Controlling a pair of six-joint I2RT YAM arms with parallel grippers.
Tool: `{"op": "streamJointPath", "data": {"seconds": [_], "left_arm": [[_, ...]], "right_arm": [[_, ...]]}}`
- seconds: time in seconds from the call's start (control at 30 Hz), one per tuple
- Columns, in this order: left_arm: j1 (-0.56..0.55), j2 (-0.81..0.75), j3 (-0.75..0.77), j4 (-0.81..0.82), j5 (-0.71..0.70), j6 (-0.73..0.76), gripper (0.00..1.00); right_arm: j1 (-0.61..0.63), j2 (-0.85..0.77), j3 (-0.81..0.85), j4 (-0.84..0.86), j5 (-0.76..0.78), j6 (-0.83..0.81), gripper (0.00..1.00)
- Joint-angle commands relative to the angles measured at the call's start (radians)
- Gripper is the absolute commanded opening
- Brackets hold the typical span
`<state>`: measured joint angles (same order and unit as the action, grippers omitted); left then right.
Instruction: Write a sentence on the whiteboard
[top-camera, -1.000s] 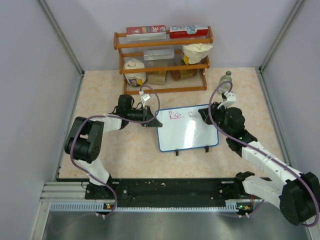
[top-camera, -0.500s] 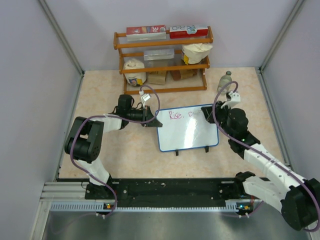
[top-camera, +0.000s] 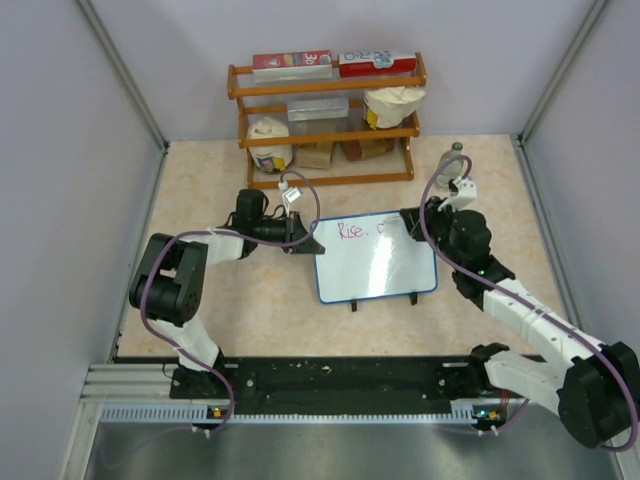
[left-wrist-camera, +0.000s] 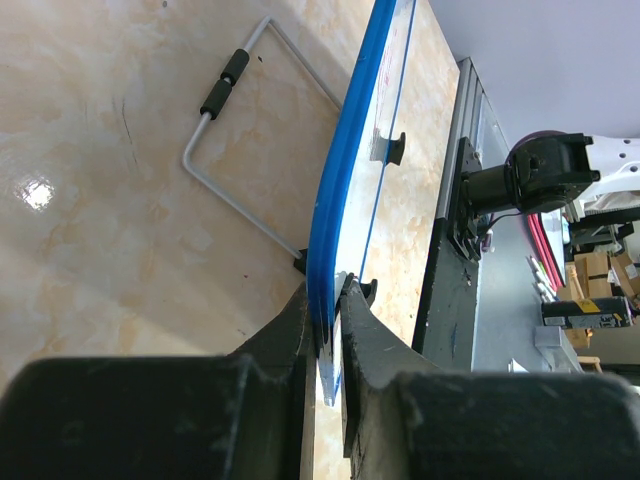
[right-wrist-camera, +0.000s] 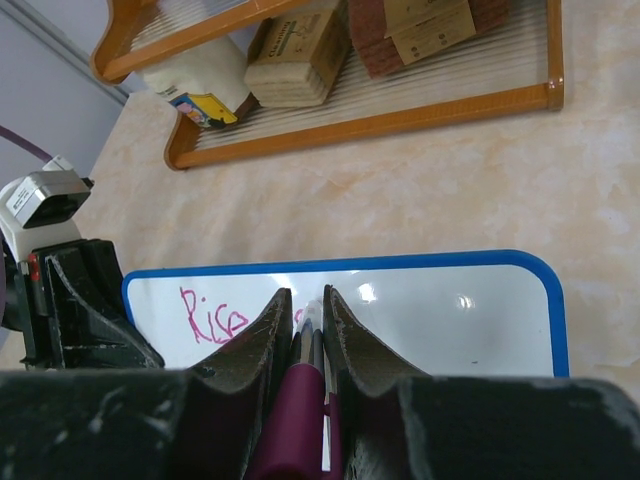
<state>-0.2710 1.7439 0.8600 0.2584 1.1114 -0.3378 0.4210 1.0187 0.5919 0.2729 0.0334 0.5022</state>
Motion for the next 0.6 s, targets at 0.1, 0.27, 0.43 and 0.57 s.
{"op": "streamJointPath", "data": {"seconds": [0.1, 0.27, 0.43, 0.57], "left_arm": [[-0.005, 0.040, -0.027, -0.024, -0.101, 0.075, 0.00], [-0.005, 0.040, -0.027, -0.024, -0.101, 0.075, 0.00], [-0.005, 0.042, -0.026, -0.024, -0.101, 0.074, 0.00], [-0.005, 0.043, -0.026, -0.024, -0.099, 0.074, 0.00]], "right_arm": [[-0.010, 0.017, 0.051, 0.080, 0.025, -0.002, 0.00], [-0.010, 0.041, 0.059, 0.077, 0.022, -0.007, 0.00], [-0.010, 0.052, 0.048, 0.071, 0.002, 0.001, 0.00], [-0.011, 0.043, 0.025, 0.051, 0.000, 0.002, 0.00]]}}
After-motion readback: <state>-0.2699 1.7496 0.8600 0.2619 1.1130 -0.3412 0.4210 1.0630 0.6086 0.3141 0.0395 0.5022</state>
